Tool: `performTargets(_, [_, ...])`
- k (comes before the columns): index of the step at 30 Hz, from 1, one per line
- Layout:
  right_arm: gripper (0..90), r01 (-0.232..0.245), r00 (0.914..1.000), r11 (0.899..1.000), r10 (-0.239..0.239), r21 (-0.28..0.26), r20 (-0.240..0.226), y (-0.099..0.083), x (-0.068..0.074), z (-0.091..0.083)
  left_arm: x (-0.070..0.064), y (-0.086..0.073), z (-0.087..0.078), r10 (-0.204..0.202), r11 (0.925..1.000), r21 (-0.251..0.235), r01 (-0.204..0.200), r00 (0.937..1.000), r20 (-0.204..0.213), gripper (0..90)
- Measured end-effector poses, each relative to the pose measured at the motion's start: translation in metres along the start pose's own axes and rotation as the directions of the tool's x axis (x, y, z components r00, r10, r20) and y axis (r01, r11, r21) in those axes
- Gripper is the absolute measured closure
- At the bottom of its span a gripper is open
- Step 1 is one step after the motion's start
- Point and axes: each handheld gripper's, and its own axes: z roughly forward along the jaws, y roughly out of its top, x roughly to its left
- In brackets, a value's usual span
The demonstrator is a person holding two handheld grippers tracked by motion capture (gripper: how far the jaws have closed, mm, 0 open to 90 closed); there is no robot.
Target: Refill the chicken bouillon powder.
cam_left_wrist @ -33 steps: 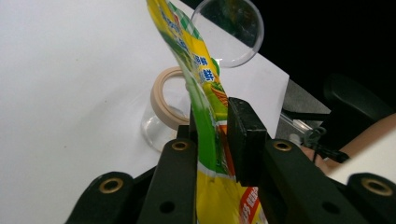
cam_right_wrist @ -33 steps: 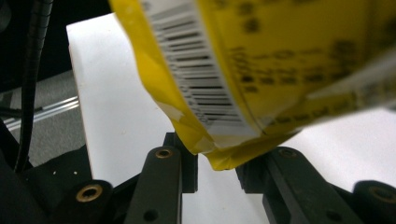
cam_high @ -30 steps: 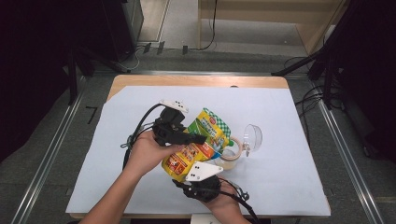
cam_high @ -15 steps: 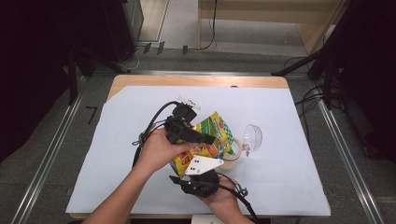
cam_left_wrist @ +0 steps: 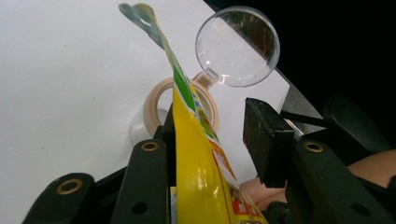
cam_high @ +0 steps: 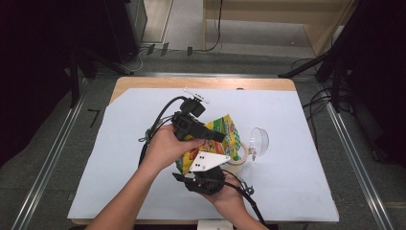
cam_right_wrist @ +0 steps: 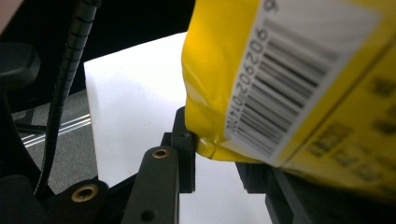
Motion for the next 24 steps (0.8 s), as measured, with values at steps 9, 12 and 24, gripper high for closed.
performTargets(9, [72.4, 0.008, 0.9999, 1.000, -0.007, 0.006, -0.008, 0.003, -0.003, 0.005, 0.001, -0.001, -0.004, 0.037, 0.9992, -0.012, -0.038, 0.9982, -0.047, 71.6])
performTargets(12, [70.3, 0.010, 0.9999, 1.000, -0.010, 0.013, -0.005, 0.003, -0.008, 0.005, 0.001, -0.002, -0.005, 0.046, 0.9984, -0.031, -0.048, 0.9974, -0.055, 73.7])
performTargets(24, [70.8, 0.007, 0.9998, 1.000, -0.006, 0.029, -0.016, 0.003, -0.011, 0.006, 0.004, -0.003, -0.005, 0.050, 0.9981, -0.035, -0.051, 0.9977, -0.046, 72.5])
